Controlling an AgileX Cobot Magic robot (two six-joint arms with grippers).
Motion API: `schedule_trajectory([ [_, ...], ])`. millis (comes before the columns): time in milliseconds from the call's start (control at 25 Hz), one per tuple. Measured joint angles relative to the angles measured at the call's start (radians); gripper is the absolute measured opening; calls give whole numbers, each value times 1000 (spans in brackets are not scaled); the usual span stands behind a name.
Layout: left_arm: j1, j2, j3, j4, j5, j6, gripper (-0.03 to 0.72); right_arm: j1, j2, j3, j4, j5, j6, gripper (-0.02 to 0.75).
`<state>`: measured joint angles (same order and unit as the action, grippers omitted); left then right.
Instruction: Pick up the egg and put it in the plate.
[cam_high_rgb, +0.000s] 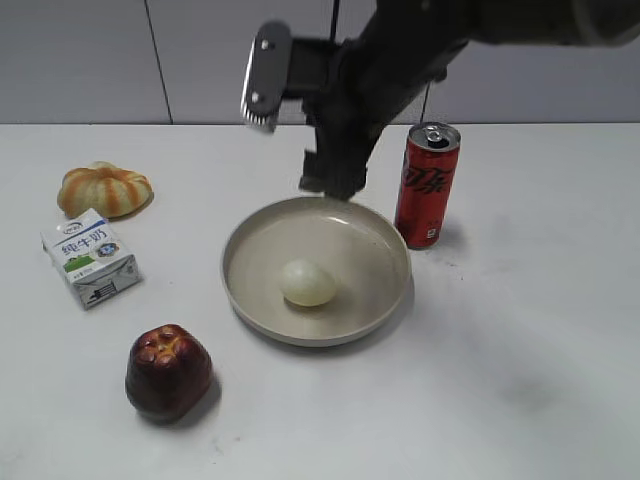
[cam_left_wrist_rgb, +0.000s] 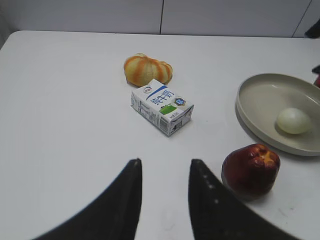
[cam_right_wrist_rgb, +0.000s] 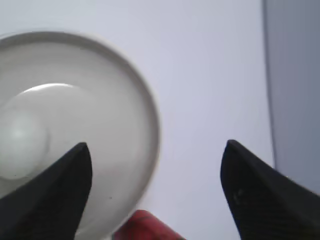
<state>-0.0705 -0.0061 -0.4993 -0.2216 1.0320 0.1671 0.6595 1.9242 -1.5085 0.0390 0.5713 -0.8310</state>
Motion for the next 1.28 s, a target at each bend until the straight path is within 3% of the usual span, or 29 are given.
schedule_trajectory([
  [160, 0, 0, 0, 0, 0, 0, 232, -79, -66, -56, -53, -12, 196, 594],
  [400, 0, 0, 0, 0, 0, 2, 232, -336, -147, -95, -65, 0, 600, 594],
  [680, 0, 0, 0, 0, 0, 2, 232, -597, -211, -97, -75, 309, 825, 593],
  [880, 0, 0, 0, 0, 0, 2, 232, -634, -213, -97, -85, 605, 841, 593],
  [1040, 0, 0, 0, 0, 0, 2, 232, -634, -264, -30, -39, 631, 844, 593],
  [1280, 0, 0, 0, 0, 0, 1, 232, -634, -522, 276, 11, 635, 837, 585],
])
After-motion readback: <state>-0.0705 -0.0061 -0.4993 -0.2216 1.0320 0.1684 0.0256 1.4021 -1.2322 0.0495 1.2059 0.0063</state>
